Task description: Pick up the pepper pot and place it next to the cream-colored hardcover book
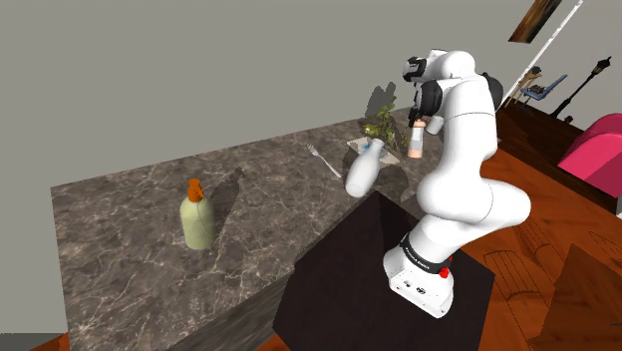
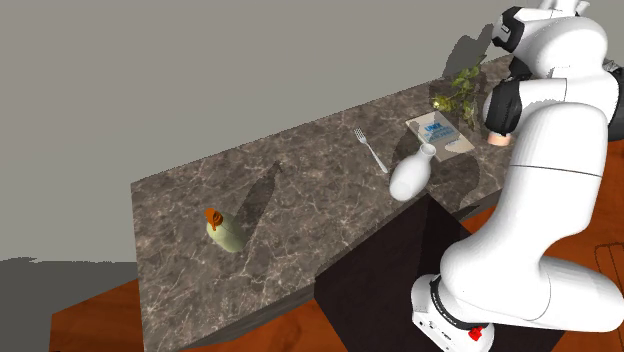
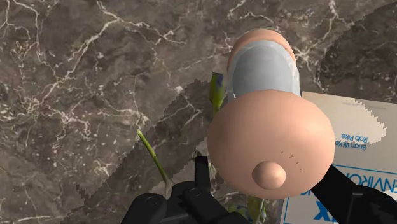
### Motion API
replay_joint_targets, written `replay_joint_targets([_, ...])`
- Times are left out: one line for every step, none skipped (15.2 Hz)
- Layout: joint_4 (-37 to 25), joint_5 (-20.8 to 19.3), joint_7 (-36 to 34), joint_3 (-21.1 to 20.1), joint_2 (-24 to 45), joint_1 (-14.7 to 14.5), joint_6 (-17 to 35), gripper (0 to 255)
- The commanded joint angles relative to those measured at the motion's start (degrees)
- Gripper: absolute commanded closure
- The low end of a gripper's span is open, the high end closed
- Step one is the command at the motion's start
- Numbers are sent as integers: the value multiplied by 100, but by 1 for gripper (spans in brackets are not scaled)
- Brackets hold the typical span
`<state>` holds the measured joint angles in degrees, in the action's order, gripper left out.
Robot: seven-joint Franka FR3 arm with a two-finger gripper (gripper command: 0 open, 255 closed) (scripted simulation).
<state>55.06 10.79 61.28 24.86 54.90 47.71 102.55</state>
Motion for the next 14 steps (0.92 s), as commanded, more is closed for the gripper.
replay_joint_targets([7, 0, 0, 1, -4, -2, 6, 255])
replay_joint_targets([7, 0, 0, 1, -4, -2, 6, 255])
replay_joint_targets([7, 0, 0, 1, -4, -2, 6, 255])
replay_joint_targets([7, 0, 0, 1, -4, -2, 6, 255])
replay_joint_targets([7, 0, 0, 1, -3, -2, 6, 0])
replay_joint_targets([7, 0, 0, 1, -3, -2, 7, 0])
replay_joint_targets([8, 0, 0, 1, -4, -2, 7, 0])
replay_joint_targets([8, 0, 0, 1, -4, -2, 7, 0])
replay_joint_targets([8, 0, 0, 1, -4, -2, 7, 0])
replay_joint_targets([8, 0, 0, 1, -4, -2, 7, 0])
replay_joint_targets([-185, -9, -15, 4, -9, 17, -184, 0])
replay_joint_targets([-409, -14, -31, 4, 3, 46, -389, 0])
replay_joint_targets([-676, -16, -49, -2, 37, 86, -612, 0])
replay_joint_targets([-927, -14, -65, -8, 85, 127, -805, 0])
